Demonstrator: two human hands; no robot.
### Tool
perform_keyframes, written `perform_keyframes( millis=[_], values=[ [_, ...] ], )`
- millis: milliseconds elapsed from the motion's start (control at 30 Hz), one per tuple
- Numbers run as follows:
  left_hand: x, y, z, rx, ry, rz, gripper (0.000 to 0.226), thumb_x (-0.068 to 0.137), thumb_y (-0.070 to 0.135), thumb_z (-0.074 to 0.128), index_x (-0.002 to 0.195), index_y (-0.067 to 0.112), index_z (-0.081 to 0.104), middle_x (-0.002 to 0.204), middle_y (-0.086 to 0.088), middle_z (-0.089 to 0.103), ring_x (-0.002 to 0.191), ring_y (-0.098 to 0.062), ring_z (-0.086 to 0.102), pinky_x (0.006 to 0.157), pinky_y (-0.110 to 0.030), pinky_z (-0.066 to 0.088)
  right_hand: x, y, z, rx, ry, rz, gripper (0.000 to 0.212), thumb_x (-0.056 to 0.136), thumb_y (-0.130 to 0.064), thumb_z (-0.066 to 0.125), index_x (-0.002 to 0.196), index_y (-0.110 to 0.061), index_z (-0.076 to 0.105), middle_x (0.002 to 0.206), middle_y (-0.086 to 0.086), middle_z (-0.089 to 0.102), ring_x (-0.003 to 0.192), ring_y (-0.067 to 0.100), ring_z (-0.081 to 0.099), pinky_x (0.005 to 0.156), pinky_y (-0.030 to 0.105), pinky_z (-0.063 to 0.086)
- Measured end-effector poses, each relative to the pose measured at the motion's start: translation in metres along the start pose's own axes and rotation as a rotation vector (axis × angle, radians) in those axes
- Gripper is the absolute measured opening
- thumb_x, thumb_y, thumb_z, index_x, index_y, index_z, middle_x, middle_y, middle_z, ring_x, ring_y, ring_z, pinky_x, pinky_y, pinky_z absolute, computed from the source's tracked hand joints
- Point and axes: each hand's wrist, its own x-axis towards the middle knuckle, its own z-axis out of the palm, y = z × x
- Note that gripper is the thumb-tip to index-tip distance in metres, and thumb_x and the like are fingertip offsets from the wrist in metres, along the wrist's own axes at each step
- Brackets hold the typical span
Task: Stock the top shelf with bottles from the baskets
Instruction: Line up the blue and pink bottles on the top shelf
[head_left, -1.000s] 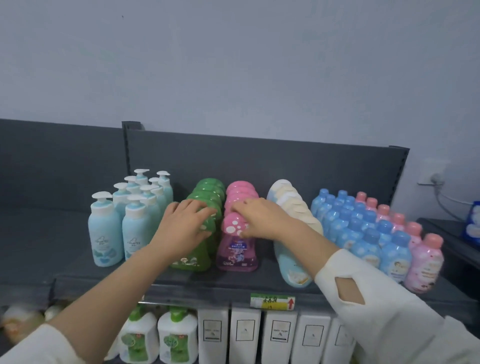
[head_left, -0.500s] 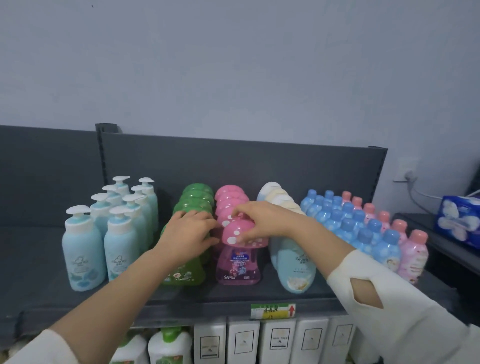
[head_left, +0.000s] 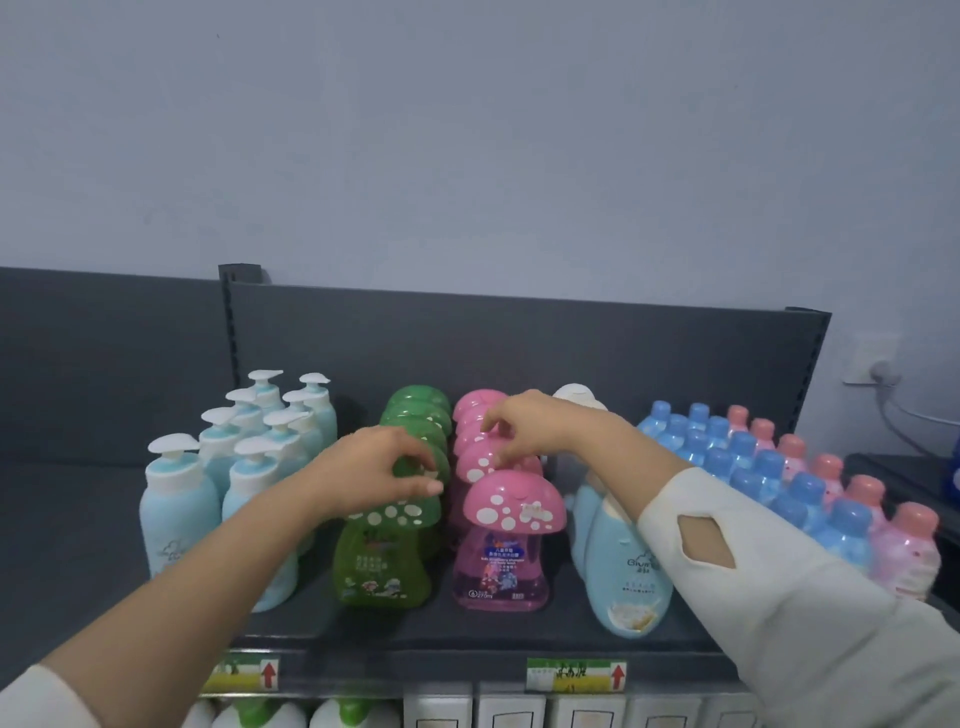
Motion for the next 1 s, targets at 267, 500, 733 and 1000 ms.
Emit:
perform_keyframes(
  millis=[267, 500, 733, 1000],
  values=[
    [-0.011, -0.007, 0.008, -0.014, -0.070, 0.029, 0.054, 0.078, 0.036, 0.072, 0.128, 0.026, 0.052, 0.114, 0.012, 0.043, 0.110, -0.003, 0.036, 0.087, -0.011, 0.024, 0.006, -0.002, 0.006, -0.027, 0.032, -0.070, 0.041, 0.080, -0.029, 0.071, 0.120, -0.022, 0.062, 0.103, -0.002, 0.060, 0.087, 0.014, 0.051, 0.077, 0.029, 0.047],
    [-0.008, 0.000, 0.016, -0.063, -0.023, -0.026, 0.056, 0.076, 0.037, 0.074, 0.127, 0.024, 0.054, 0.121, 0.003, 0.049, 0.117, -0.012, 0.042, 0.096, -0.019, 0.031, 0.005, -0.001, 0.007, -0.021, 0.027, -0.066, 0.041, 0.082, -0.029, 0.069, 0.122, -0.022, 0.060, 0.114, 0.000, 0.062, 0.088, 0.014, 0.050, 0.081, 0.030, 0.048],
    [-0.006, 0.001, 0.022, -0.065, 0.023, -0.039, 0.054, 0.076, 0.039, 0.073, 0.125, 0.025, 0.053, 0.121, 0.002, 0.050, 0.117, -0.014, 0.041, 0.098, -0.024, 0.033, 0.004, 0.000, 0.012, -0.039, -0.010, -0.052, 0.040, 0.088, -0.028, 0.061, 0.128, -0.025, 0.054, 0.119, 0.002, 0.058, 0.096, 0.018, 0.050, 0.084, 0.032, 0.047],
    [-0.002, -0.008, 0.010, 0.027, 0.181, -0.047, 0.061, 0.077, 0.067, 0.038, 0.119, 0.030, 0.059, 0.114, 0.005, 0.056, 0.109, -0.016, 0.050, 0.095, -0.036, 0.042, 0.004, 0.001, 0.010, -0.019, -0.043, -0.054, 0.048, 0.087, -0.023, 0.064, 0.133, -0.024, 0.052, 0.125, 0.003, 0.058, 0.110, 0.022, 0.054, 0.092, 0.034, 0.047]
  ],
)
